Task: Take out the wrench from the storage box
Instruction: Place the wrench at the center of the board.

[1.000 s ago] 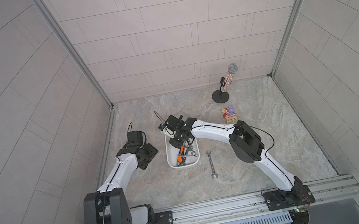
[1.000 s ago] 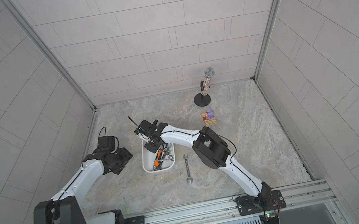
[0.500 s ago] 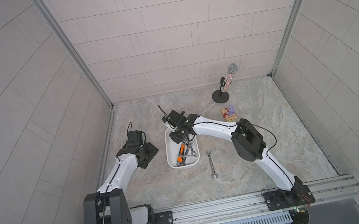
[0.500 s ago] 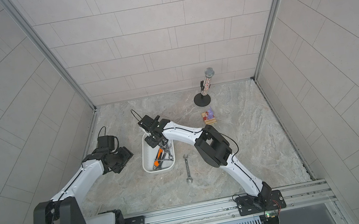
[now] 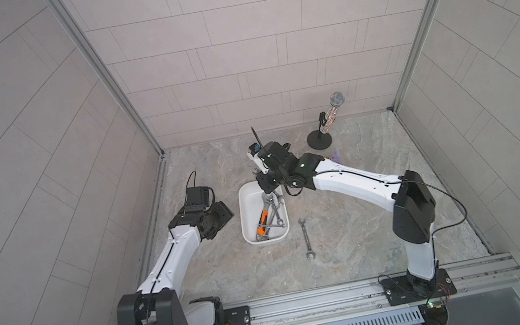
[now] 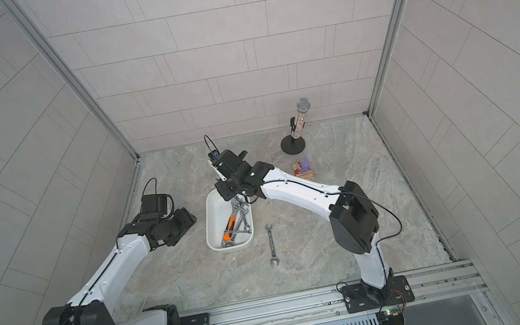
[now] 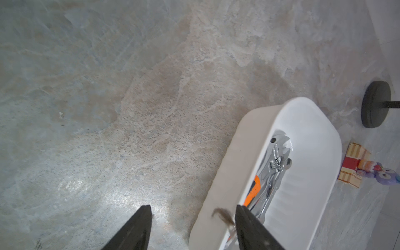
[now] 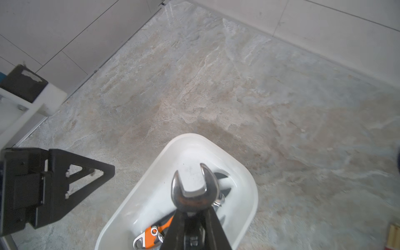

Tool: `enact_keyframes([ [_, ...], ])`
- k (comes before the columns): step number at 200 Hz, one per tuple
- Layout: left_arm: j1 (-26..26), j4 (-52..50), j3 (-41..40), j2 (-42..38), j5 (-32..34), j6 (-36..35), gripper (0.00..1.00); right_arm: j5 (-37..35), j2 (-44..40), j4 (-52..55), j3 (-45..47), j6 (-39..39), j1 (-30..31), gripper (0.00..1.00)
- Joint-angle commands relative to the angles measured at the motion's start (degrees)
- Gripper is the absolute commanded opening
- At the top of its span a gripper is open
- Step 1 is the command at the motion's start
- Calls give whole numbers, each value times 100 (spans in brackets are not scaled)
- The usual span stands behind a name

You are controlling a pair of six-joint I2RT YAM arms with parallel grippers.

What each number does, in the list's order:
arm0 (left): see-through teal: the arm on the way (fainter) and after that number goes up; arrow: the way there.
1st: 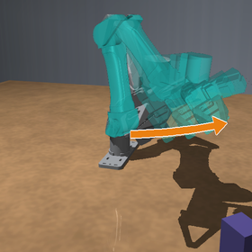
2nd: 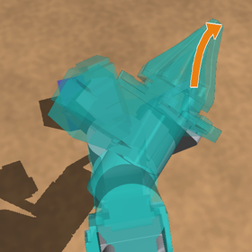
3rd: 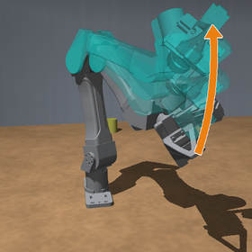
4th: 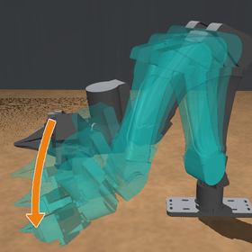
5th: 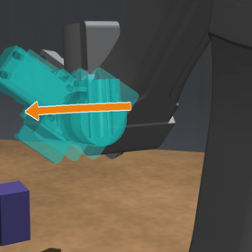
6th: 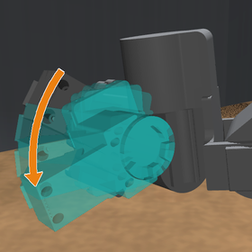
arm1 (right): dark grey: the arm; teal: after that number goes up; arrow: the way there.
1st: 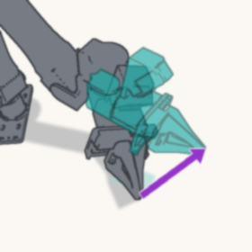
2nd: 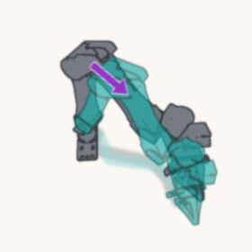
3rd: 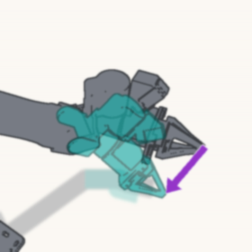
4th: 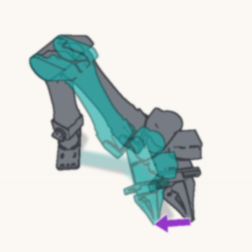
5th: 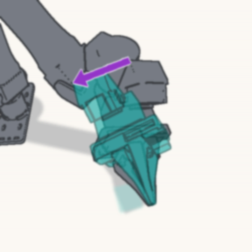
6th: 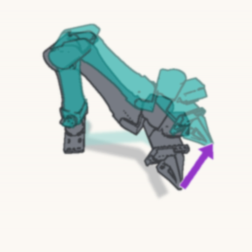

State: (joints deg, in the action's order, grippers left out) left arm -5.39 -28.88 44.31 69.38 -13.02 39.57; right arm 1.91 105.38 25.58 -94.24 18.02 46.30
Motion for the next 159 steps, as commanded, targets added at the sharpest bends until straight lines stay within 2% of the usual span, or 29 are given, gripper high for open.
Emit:
enact_keyframes([
  [1, -201, -351, 212, -359, 357, -345, 68, -419, -874, -101, 1009, 295, -68, 0],
  [18, -227, -378, 173, -501, 388, -430, 68, -527, -1564, -257, 1949, 528, -64, 0],
  [43, -233, -74, -40, -726, -10, -442, 69, -545, -2413, -436, 3323, 1017, -68, 0],
  [70, -218, 42, -210, -822, -147, -420, 75, -399, -2870, -716, 4441, 1577, -68, 0],
  [82, -198, 269, -330, -836, -372, -336, 77, -187, -2922, -986, 4811, 1816, -92, 0],
  [105, -198, 710, -556, -761, -708, -81, 88, 127, -2783, -1374, 5199, 2088, -128, 0],
  [140, -215, 610, -549, -730, -544, -77, 100, 400, -2288, -1874, 5406, 2316, -217, 0],
  [159, -217, 444, -517, -833, -367, -126, 100, 347, -2116, -1969, 5438, 2415, -255, 0],
])
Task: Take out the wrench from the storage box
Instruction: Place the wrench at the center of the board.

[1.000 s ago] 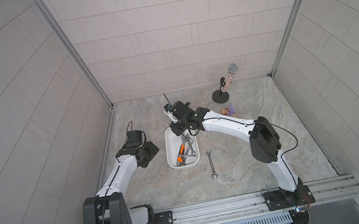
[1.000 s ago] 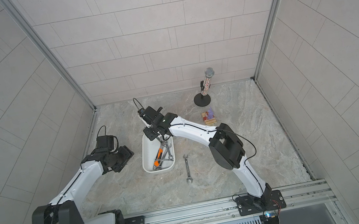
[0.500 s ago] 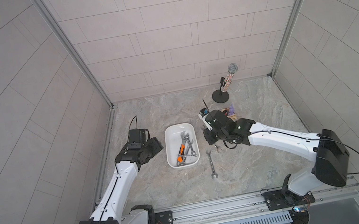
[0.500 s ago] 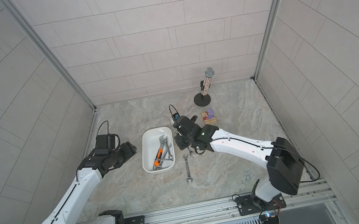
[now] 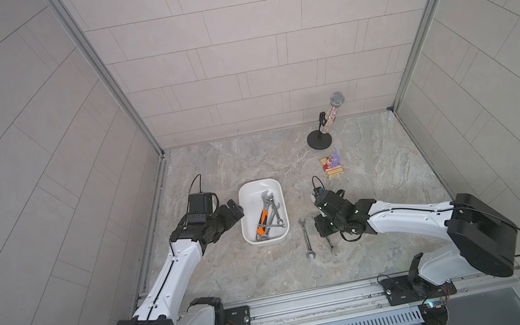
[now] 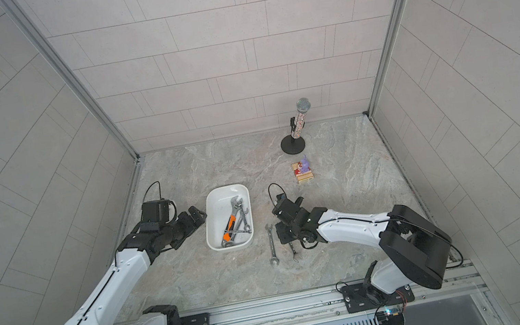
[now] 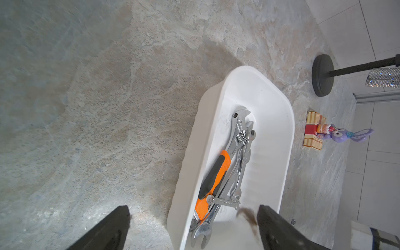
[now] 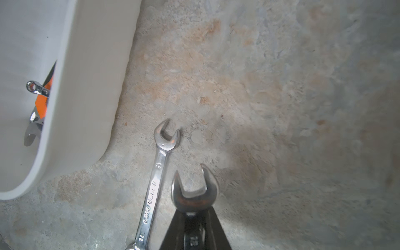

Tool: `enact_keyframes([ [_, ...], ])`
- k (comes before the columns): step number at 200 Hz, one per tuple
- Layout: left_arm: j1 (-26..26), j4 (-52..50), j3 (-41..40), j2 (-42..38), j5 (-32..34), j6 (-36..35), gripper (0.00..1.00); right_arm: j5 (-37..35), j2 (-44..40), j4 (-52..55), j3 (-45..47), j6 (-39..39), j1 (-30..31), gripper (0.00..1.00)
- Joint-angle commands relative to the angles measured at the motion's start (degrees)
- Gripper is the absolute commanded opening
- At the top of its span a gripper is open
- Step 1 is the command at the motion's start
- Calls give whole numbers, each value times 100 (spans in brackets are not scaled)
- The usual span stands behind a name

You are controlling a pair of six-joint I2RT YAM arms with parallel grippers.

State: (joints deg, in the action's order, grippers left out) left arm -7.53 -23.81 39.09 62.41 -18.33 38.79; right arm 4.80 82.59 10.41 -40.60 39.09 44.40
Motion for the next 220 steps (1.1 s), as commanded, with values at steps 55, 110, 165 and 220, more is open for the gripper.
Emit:
enact_keyframes([
  [55, -3, -98, 19, -148, 254, -29, 100, -289, 244, -459, 172, 582, -116, 0],
  [110, -3, -2, -33, -78, 153, 24, 99, -54, 595, -575, 28, 639, -116, 0],
  [165, -2, 85, -88, -132, -5, 72, 96, 64, 724, -639, -25, 652, -116, 8],
  [220, -3, 175, -218, -157, -49, 146, 94, 241, 864, -701, -53, 654, -184, 13],
])
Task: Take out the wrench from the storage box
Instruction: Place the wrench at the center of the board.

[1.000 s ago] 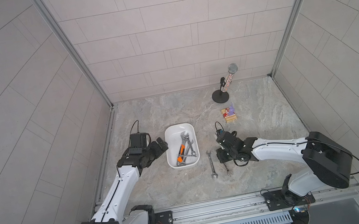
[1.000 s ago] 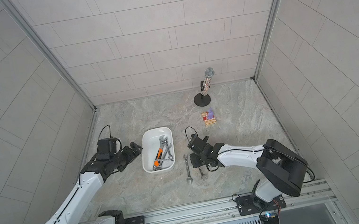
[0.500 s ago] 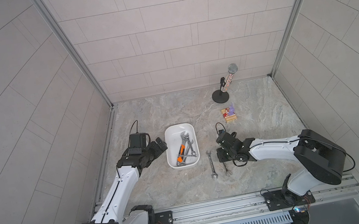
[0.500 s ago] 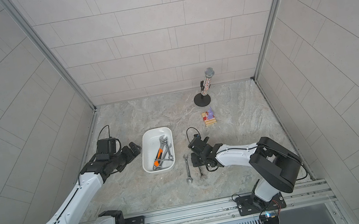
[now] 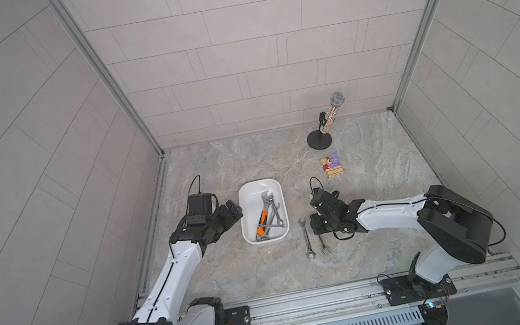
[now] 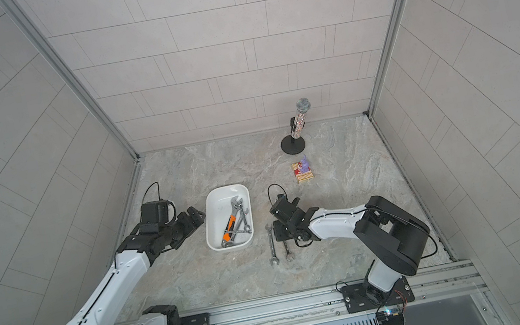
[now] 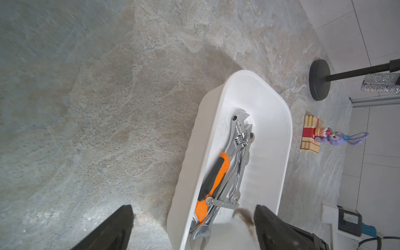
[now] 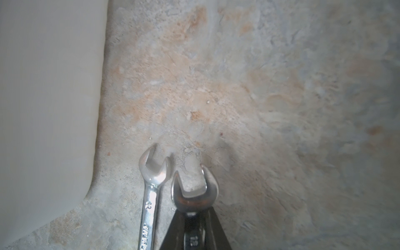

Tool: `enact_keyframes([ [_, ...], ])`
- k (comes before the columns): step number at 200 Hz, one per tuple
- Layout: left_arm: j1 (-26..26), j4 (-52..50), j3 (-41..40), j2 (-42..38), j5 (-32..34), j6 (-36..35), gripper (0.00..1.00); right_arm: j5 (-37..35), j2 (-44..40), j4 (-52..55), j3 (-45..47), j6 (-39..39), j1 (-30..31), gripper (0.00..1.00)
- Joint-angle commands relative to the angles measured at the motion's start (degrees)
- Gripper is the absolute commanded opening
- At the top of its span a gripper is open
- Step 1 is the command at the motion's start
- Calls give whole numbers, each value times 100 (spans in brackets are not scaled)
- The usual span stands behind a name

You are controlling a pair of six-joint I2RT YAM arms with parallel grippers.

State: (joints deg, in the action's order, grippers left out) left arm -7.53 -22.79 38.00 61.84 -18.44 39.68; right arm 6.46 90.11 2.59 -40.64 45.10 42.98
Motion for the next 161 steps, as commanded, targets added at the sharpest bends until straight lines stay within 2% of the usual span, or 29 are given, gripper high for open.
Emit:
enact_keyframes([
  [1, -3, 68, -108, -106, -37, 57, 94, 75, 113, 83, -49, 52, -43, 13],
  [23, -3, 73, -117, -129, -46, 47, 94, 79, 113, 80, -40, 61, -62, 20],
  [95, 5, 108, -126, -123, -128, 56, 94, 150, -78, 147, -12, 2, -88, 29],
  [161, 2, 292, -137, -88, -351, 40, 92, 1130, -737, 528, 356, -560, -88, 29],
])
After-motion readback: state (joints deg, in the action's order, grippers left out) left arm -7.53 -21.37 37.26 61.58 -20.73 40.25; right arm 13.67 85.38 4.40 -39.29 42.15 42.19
